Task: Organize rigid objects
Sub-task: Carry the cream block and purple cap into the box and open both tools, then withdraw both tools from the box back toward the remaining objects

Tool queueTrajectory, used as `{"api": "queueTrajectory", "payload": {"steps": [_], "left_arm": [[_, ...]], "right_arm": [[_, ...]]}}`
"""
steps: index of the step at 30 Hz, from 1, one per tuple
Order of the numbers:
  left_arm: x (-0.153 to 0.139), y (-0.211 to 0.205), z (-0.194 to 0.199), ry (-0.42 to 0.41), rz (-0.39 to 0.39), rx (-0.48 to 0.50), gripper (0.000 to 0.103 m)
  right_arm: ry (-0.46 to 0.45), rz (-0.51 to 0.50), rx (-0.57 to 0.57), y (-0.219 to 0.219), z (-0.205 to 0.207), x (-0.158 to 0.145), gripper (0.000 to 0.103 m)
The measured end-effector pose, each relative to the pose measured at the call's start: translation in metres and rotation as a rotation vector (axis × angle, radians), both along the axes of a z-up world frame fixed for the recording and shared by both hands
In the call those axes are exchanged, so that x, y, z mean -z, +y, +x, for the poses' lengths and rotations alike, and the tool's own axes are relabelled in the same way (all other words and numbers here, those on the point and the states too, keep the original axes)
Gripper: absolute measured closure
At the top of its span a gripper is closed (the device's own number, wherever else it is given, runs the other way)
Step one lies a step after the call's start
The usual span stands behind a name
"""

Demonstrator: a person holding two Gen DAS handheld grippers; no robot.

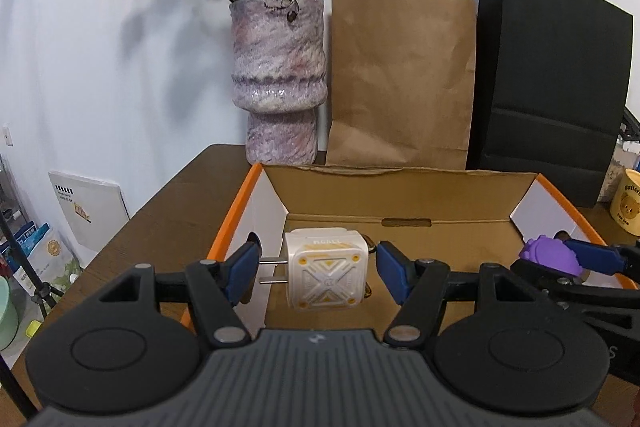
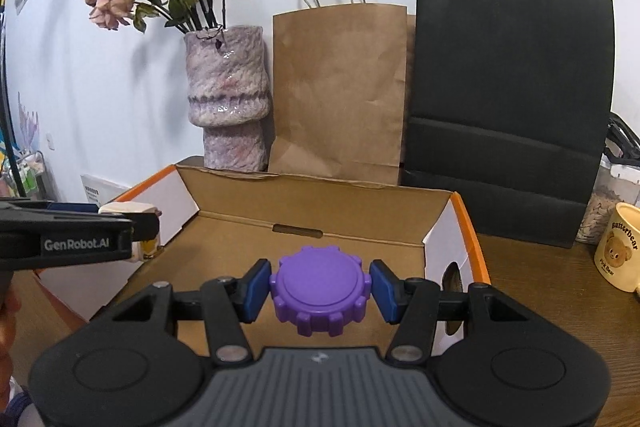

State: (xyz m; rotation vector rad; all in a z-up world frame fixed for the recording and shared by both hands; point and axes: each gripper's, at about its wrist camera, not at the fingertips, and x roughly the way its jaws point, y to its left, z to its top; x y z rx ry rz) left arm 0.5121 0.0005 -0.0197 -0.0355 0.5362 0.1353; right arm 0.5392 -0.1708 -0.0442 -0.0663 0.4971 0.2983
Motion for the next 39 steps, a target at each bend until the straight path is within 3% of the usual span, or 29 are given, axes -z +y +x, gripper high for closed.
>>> {"api": "queueTrajectory", "payload": {"steps": [2, 3, 4, 5, 39], "left_arm": [[0.001, 0.001, 0.000, 0.004, -0.003, 0.003, 0.031], [0.000, 0.001, -0.001, -0.003, -0.002, 0.005, 0.018], [-0.002, 0.000, -0.003, -0.017, 0.005, 0.000, 0.000], [-0.004, 0.000, -0.005, -0.037, 0.015, -0.007, 0.000], [-0.034, -0.002, -0.043, -0.141, 0.009, -0.007, 0.000]], "right_arm": [[0.002, -0.014, 0.014, 0.001, -0.001, 0.000, 0.044], [0.009, -0.024, 0.021, 0.001, 0.000, 0.000, 0.034], [0.013, -0.034, 0.029, 0.002, 0.000, 0.001, 0.006], [0.007, -0.042, 0.036, 0.002, 0.000, 0.001, 0.001], [-0.072, -0.043, 0.031, -0.008, -0.040, -0.019, 0.000]]}}
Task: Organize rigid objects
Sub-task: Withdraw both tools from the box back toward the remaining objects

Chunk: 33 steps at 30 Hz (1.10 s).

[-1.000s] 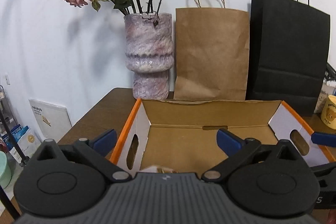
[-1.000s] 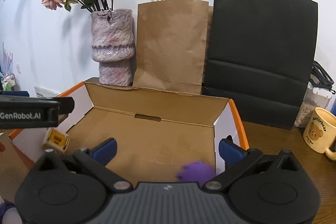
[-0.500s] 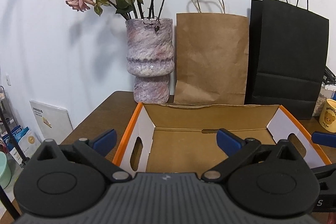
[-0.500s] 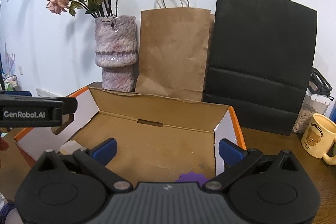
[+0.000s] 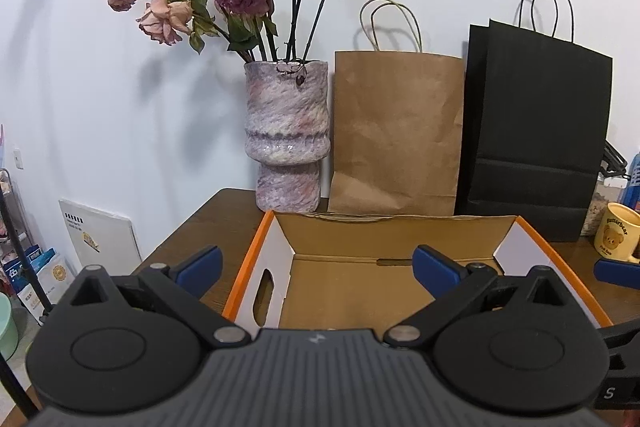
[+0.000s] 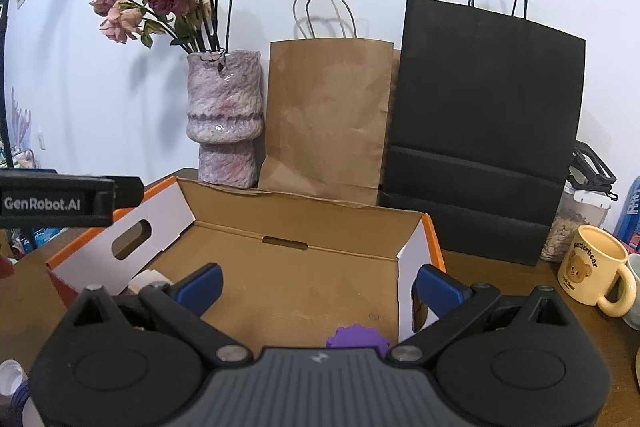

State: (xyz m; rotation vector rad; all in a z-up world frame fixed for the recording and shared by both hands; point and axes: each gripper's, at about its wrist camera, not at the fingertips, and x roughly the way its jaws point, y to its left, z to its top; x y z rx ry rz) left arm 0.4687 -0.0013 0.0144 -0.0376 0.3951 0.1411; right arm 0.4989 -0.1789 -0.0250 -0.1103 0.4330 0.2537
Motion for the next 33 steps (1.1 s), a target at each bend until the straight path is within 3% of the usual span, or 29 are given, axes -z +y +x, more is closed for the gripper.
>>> {"api": "queueTrajectory", "payload": {"steps": [15, 33], "left_arm": [[-0.005, -0.001, -0.035, -0.001, -0.015, 0.006, 0.000], [0.002, -0.011, -0.108, 0.013, -0.009, 0.036, 0.000]], "right_arm": [[-0.019, 0.007, -0.002, -0.012, -0.042, -0.001, 0.000], [-0.031, -0.004, 0.021, -0.025, -0.116, 0.001, 0.000]]}}
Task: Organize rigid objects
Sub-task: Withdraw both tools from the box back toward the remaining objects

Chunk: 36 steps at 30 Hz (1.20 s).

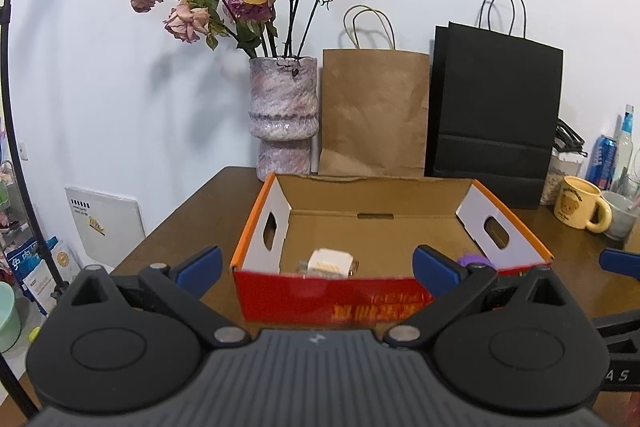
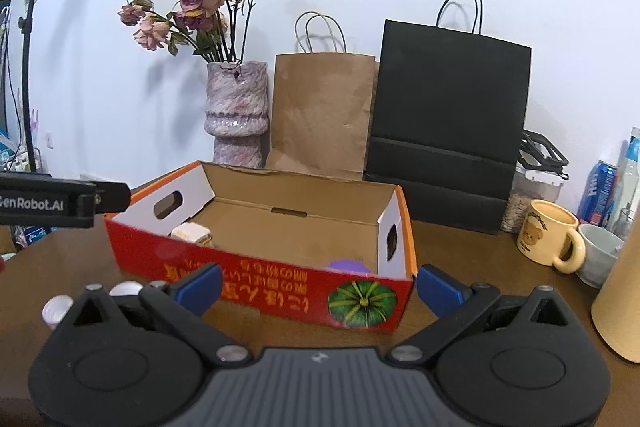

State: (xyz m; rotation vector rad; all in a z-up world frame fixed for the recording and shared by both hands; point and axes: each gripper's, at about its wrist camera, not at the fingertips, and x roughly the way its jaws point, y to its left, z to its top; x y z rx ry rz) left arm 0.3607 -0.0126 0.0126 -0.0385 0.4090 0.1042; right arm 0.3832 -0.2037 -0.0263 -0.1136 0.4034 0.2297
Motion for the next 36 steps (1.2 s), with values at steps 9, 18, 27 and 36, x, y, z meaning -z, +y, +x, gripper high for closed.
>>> {"api": "queueTrajectory", "payload": {"steps": [9, 18, 27, 36], "left_arm": [[0.008, 0.000, -0.036, 0.018, -0.003, 0.005, 0.000], [0.018, 0.000, -0.065, 0.045, 0.001, 0.010, 0.000], [0.031, -0.002, -0.086, 0.074, 0.013, 0.018, 0.000], [0.049, 0.000, -0.101, 0.122, 0.027, 0.025, 0.000]], "right_arm": [[0.020, -0.012, 0.014, -0.016, -0.038, 0.010, 0.000], [0.047, -0.042, 0.017, -0.026, -0.068, 0.022, 0.000], [0.084, -0.062, 0.021, -0.034, -0.093, 0.037, 0.000], [0.107, -0.079, 0.017, -0.033, -0.111, 0.049, 0.000]]}}
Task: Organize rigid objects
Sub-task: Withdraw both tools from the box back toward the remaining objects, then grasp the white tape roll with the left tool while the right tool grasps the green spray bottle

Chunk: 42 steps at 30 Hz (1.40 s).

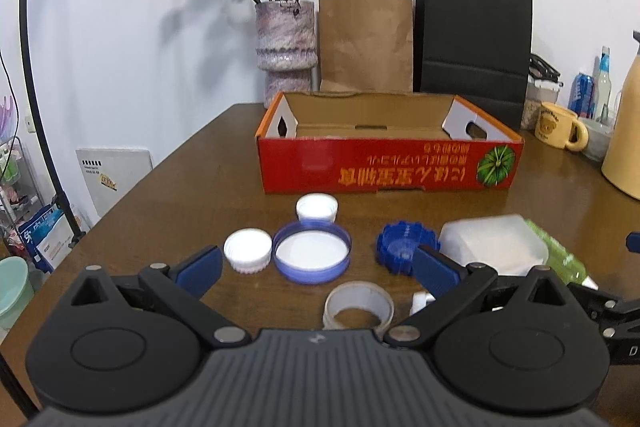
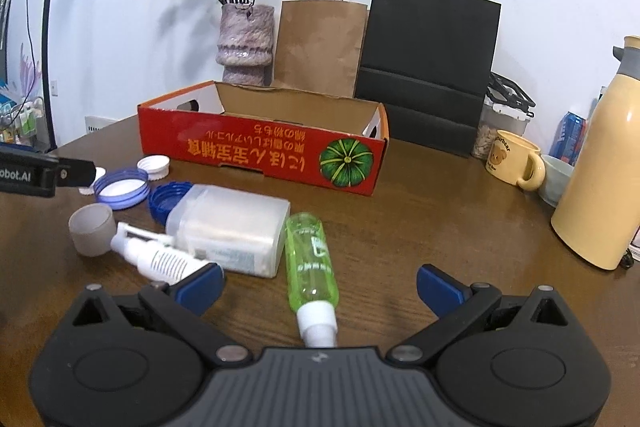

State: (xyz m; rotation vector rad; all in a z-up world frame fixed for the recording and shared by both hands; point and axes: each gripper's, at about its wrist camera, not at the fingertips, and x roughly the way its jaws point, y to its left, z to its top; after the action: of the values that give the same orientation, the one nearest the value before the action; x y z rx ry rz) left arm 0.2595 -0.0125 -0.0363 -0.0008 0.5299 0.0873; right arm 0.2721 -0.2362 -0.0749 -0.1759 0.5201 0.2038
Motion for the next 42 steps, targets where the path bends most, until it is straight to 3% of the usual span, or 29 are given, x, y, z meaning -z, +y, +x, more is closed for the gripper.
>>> {"api": "queueTrajectory", "payload": {"steps": [23, 33, 35, 36, 42], "left_arm": [[0.034, 0.001, 0.002, 0.084, 0.039, 0.031, 0.001], [0.038, -0.004, 0.011, 0.092, 0.020, 0.070, 0.033], [0.039, -0.005, 0.013, 0.095, 0.010, 0.085, 0.044], [0.040, -0.006, 0.013, 0.097, 0.006, 0.093, 0.057], [0.037, -0.005, 0.010, 0.064, 0.007, 0.099, 0.059]], "right_arm": [[0.003, 0.017, 0.028, 0.006, -0.010, 0.011, 0.000], [0.020, 0.020, 0.040, 0.006, -0.004, 0.015, 0.000], [0.023, 0.021, 0.041, 0.005, -0.003, 0.016, 0.000], [0.024, 0.022, 0.042, 0.006, -0.004, 0.016, 0.000], [0.035, 0.025, 0.045, 0.006, 0.000, 0.017, 0.000]]}}
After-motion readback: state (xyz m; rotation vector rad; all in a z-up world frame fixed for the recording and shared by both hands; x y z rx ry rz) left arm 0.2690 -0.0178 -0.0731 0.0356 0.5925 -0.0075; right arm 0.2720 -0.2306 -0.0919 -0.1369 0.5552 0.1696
